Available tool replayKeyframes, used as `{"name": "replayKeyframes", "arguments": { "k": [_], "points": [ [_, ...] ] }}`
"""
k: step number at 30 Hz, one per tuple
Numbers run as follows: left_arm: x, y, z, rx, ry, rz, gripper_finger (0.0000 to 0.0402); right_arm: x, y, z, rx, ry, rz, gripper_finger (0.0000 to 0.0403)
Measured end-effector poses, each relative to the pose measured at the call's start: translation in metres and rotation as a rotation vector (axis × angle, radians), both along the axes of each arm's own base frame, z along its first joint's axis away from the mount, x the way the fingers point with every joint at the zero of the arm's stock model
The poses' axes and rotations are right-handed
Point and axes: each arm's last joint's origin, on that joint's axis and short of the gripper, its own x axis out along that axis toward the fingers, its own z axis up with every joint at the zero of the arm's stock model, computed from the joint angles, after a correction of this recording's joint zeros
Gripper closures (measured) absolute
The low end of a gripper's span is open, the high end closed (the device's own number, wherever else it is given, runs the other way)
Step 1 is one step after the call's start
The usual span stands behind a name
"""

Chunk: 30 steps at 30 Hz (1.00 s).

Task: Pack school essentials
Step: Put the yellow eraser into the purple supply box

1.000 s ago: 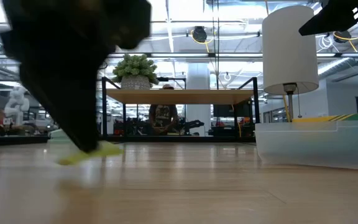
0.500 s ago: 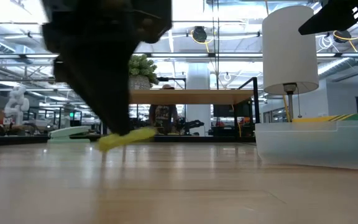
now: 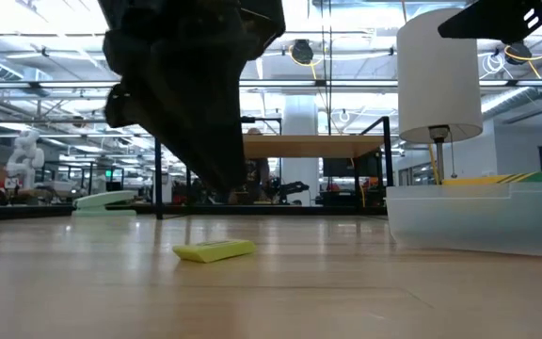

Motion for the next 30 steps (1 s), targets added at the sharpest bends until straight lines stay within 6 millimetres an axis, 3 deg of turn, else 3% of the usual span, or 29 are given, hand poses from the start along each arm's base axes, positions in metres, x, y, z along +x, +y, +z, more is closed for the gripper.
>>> {"name": "replayKeyframes", "arguments": {
  "k": [6,13,17,23,30],
  "points": [
    [-0.004,-0.008,0.0,-0.062,-0.024,0.156,0.0283,0.001,-0.003,-0.005,-0.008,-0.001,-0.008,0.0011],
    [-0.008,-0.011,-0.005,-0.025,-0.013,0.192,0.0179,0.004,-0.006,-0.005,0.005,0.007,-0.004,0.0011],
    [-0.007,-0.011,-0.013,0.008,0.005,0.172,0.0143,0.004,-0.006,-0.005,0.01,0.006,-0.005,0.0011],
    [-0.006,-0.012,-0.029,0.033,0.035,0.178,0.0137,0.004,-0.006,-0.005,0.008,0.006,-0.003,0.0011],
    [-0.005,-0.013,-0.032,0.05,0.041,0.144,0.0178,0.004,-0.006,-0.005,-0.006,0.008,0.001,0.0011]
  ]
}}
